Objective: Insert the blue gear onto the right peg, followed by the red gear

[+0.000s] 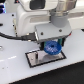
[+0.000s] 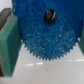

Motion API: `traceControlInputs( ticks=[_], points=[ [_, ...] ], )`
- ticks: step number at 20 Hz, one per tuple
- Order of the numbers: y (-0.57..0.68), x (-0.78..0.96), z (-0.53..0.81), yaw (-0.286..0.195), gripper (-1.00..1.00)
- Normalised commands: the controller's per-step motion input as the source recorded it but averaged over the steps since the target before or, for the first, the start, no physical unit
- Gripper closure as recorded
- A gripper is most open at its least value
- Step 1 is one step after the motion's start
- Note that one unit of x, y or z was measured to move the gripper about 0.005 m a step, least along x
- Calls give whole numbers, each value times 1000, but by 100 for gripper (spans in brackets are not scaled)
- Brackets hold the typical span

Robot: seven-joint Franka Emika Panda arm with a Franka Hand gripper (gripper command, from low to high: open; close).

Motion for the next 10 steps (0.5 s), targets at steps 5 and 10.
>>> traceControlInputs(
  ticks=[5,10],
  points=[
    [-3,65,38,0,100],
    [-29,112,-128,0,100]
  ],
)
